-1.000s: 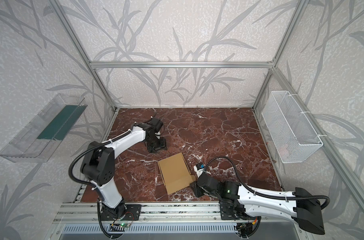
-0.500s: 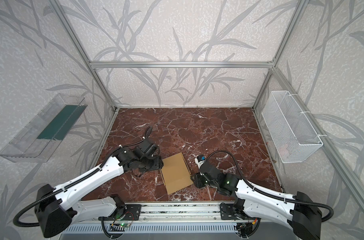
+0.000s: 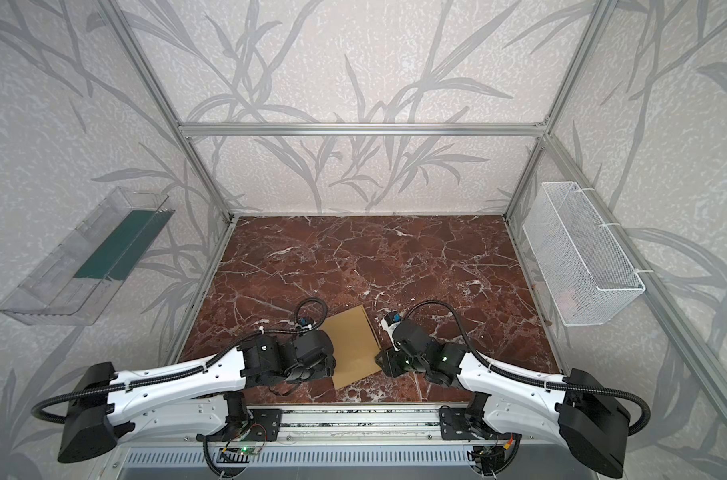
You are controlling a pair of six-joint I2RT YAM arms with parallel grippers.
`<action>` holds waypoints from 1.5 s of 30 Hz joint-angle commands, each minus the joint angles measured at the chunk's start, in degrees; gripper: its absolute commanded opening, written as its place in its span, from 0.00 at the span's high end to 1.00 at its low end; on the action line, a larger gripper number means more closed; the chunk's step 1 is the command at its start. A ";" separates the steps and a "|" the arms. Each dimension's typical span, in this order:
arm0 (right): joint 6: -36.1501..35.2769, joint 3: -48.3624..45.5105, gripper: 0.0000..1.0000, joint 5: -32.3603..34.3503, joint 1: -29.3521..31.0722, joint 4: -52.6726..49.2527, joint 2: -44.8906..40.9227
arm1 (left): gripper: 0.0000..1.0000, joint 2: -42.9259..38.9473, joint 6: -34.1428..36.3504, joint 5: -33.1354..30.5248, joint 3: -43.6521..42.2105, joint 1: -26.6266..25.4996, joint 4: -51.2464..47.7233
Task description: Fold the paper box
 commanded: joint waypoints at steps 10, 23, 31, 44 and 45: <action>-0.67 -0.82 0.55 -1.67 -1.00 2.63 1.31 | 0.34 7.57 -8.30 -1.68 -2.87 -4.90 11.82; 0.11 -1.51 0.56 -2.95 -1.09 4.18 2.78 | 0.34 7.63 -10.59 -2.87 -5.47 -5.88 14.70; -0.78 -1.45 0.50 -1.08 -1.09 3.58 2.66 | 0.34 5.87 -11.14 -3.44 -7.16 -5.97 15.55; 0.17 -0.99 0.50 -4.50 -1.09 7.83 6.47 | 0.34 3.99 -11.48 -4.70 -8.60 -6.18 16.87; 0.38 -0.99 0.50 -4.86 -1.09 7.96 6.49 | 0.34 3.87 -11.48 -4.75 -8.65 -6.15 16.88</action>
